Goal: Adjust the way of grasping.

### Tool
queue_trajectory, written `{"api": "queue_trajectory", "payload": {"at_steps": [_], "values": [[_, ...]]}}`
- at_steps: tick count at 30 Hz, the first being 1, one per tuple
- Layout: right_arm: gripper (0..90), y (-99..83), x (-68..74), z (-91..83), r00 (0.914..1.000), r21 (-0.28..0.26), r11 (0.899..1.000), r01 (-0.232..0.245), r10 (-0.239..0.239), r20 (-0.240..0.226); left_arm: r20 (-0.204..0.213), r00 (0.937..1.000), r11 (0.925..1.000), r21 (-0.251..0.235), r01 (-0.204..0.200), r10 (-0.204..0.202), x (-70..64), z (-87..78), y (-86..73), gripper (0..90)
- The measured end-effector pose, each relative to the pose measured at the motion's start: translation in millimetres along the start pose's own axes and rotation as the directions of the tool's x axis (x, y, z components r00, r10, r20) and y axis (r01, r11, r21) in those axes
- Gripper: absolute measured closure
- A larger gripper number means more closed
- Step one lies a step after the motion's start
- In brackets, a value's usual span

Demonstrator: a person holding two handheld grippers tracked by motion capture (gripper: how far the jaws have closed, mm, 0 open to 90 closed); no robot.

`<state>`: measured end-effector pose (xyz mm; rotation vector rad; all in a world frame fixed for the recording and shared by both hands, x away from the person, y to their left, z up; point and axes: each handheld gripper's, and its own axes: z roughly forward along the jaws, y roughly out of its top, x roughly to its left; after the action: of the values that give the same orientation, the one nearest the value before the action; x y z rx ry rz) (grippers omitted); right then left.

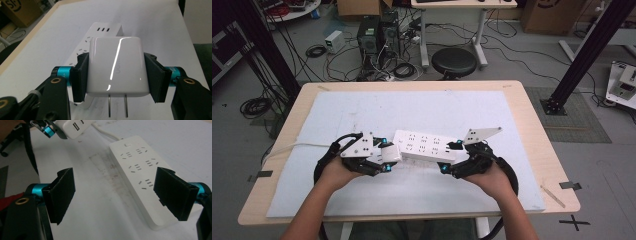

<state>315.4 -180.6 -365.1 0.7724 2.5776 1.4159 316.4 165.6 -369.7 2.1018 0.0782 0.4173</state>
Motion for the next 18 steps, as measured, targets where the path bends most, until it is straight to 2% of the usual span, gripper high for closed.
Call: {"api": "queue_trajectory", "payload": {"at_steps": [3,4,7,8,9,10,13,18], "values": [[17.9,-1.1,4.4,8.8,0.999,-0.003,1.0,-0.028,0.028,-0.036,-0.016,0.9989,0.9988,-0.017,-0.045,0.045,-12.4,5.7,1.5,42.5],[17.9,-1.1,4.4,8.8,0.999,-0.003,1.0,-0.028,0.028,-0.036,-0.016,0.9989,0.9988,-0.017,-0.045,0.045,-12.4,5.7,1.5,42.5],[17.9,-2.7,6.6,14.5,0.9956,-0.002,0.998,-0.07,0.069,-0.064,-0.037,0.9968,0.9972,-0.024,-0.071,0.07,-21.4,10.1,2.4,42.5],[17.9,-3.2,7.1,16.3,0.9937,-0.009,0.997,-0.083,0.082,-0.076,-0.041,0.9959,0.9964,-0.024,-0.082,0.081,-24.1,11.7,2.6,42.5],[17.9,-4.5,7.4,20.1,0.9879,-0.018,0.993,-0.114,0.112,-0.108,-0.047,0.9951,0.9957,-0.027,-0.089,0.087,-27.1,13.1,2.7,42.5],[17.9,-4.5,7.4,20.1,0.9879,-0.018,0.993,-0.114,0.112,-0.108,-0.045,0.9947,0.9951,-0.033,-0.094,0.092,-29.6,14.9,2.7,42.5],[17.9,-5.6,7.9,26.3,0.9799,-0.034,0.989,-0.146,0.14,-0.143,-0.058,0.9915,0.9925,-0.029,-0.118,0.116,-36.3,18.9,2.4,42.5],[17.9,-7.3,10.5,37.8,0.9691,-0.038,0.984,-0.174,0.164,-0.184,-0.069,0.9899,0.9913,-0.037,-0.126,0.124,-43.2,25.6,-1.8,42.5]]}}
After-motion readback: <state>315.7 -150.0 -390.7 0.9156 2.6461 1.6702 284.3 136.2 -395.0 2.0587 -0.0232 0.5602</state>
